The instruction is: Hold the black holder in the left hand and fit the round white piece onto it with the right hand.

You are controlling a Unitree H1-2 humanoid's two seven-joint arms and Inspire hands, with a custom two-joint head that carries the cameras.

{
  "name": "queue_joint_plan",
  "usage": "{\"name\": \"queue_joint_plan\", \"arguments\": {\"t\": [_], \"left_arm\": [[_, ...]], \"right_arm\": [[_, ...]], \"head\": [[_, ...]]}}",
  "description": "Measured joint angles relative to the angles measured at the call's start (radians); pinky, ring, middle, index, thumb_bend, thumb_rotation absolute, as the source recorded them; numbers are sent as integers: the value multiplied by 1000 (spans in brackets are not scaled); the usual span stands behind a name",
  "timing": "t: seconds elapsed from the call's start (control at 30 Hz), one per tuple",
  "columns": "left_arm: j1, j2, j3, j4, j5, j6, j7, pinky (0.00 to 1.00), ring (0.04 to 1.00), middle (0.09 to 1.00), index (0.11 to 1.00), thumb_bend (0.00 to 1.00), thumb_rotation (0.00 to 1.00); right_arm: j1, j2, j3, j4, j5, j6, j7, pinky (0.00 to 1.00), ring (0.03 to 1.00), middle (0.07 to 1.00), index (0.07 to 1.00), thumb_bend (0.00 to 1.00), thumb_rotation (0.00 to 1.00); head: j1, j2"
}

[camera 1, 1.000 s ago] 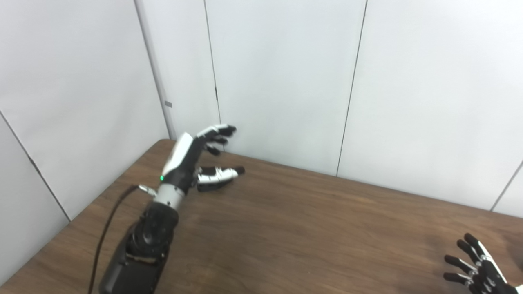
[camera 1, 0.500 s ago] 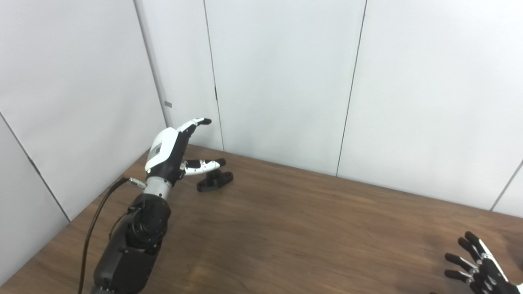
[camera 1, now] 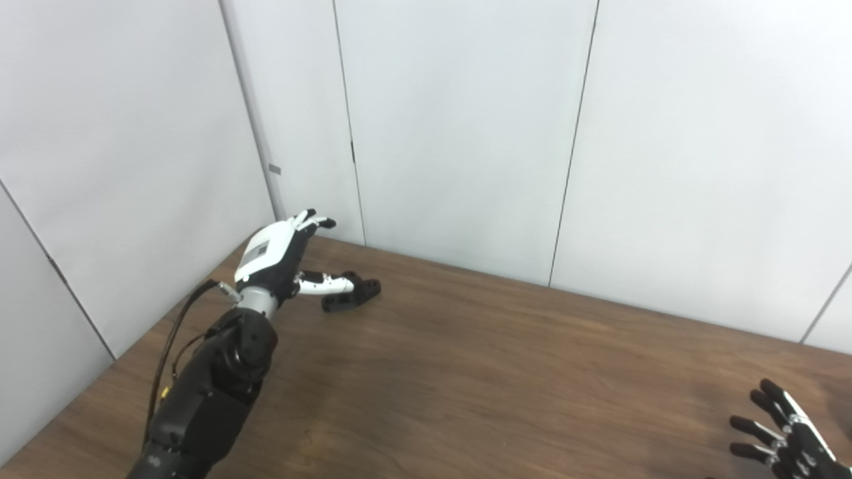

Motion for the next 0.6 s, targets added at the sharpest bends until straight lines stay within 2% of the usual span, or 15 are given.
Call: {"name": "queue_joint_plan", "arguments": {"t": [0.2, 0.43, 0.6], "left_arm": [[-6, 7, -32, 50, 28, 35, -1, 880, 1000, 1000, 866, 1000, 409], [-19, 7, -41, 118, 28, 46, 6, 987, 1000, 1000, 867, 1000, 394], [-23, 3, -54, 145, 28, 46, 21, 999, 1000, 1000, 866, 1000, 413]], "right_arm": [[2, 0, -4, -4, 0, 14, 0, 664, 782, 918, 919, 626, 0], [4, -3, -6, -20, -5, 21, 0, 662, 776, 912, 916, 642, 0], [4, -3, -7, -28, -6, 25, 0, 661, 781, 911, 913, 633, 0]], "head": [[-6, 5], [-6, 8], [-6, 8]]}}
